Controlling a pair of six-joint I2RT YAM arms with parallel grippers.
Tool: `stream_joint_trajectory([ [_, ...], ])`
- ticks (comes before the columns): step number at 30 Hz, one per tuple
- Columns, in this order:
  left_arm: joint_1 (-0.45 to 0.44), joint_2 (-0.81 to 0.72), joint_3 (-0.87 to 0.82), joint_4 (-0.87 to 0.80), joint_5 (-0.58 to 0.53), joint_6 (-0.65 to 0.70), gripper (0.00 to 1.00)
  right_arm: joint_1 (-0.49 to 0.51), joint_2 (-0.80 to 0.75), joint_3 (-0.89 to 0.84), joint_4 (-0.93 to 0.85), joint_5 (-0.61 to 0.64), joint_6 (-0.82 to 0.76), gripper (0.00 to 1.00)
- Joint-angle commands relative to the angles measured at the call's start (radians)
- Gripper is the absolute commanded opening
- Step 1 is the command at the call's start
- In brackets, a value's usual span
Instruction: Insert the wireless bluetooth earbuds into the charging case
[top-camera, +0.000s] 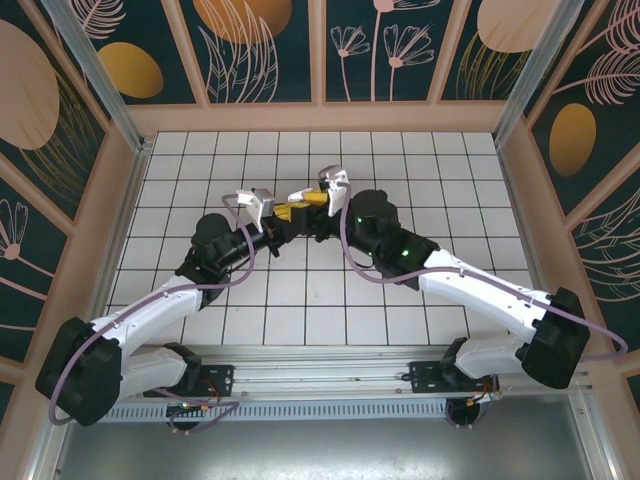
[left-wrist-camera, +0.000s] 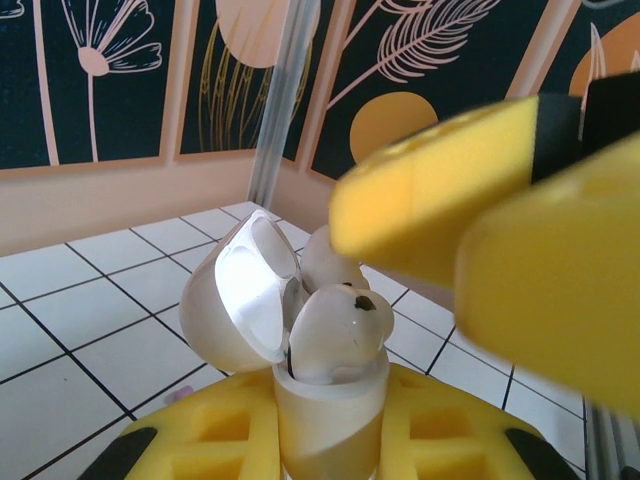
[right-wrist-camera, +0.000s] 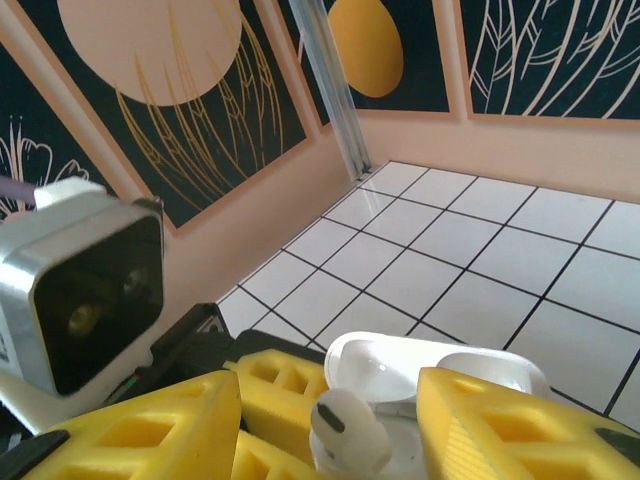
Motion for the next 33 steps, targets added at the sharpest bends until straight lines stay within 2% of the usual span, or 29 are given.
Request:
stream_joint_trajectory([
  [1, -0.003, -0.018, 0.032, 0.06, 0.021, 0.017, 0.0, -0.02, -0.007, 0.061, -0.055, 0.017, 0.066, 0.52],
  [13, -0.003, -0.008, 0.036, 0.047, 0.025, 0.018, 0.0, -0.032, 0.023, 0.144, -0.127, -0.048, 0.102, 0.54],
  [18, -0.002, -0.011, 0.042, 0.01, 0.043, 0.045, 0.0, -0.043, 0.024, 0.199, -0.185, -0.1, 0.096, 0.51],
  [22, -0.002, -0.009, 0.058, -0.017, 0.104, 0.066, 0.0, -0.083, 0.018, 0.247, -0.278, -0.216, 0.043, 0.43],
  [26, -0.001, 0.001, 0.077, -0.044, 0.171, 0.073, 0.0, -0.137, -0.016, 0.257, -0.347, -0.35, 0.01, 0.27],
  [33, -0.002, 0.021, 0.089, -0.034, 0.207, 0.046, 0.0, -0.153, -0.024, 0.269, -0.436, -0.465, -0.045, 0.11],
])
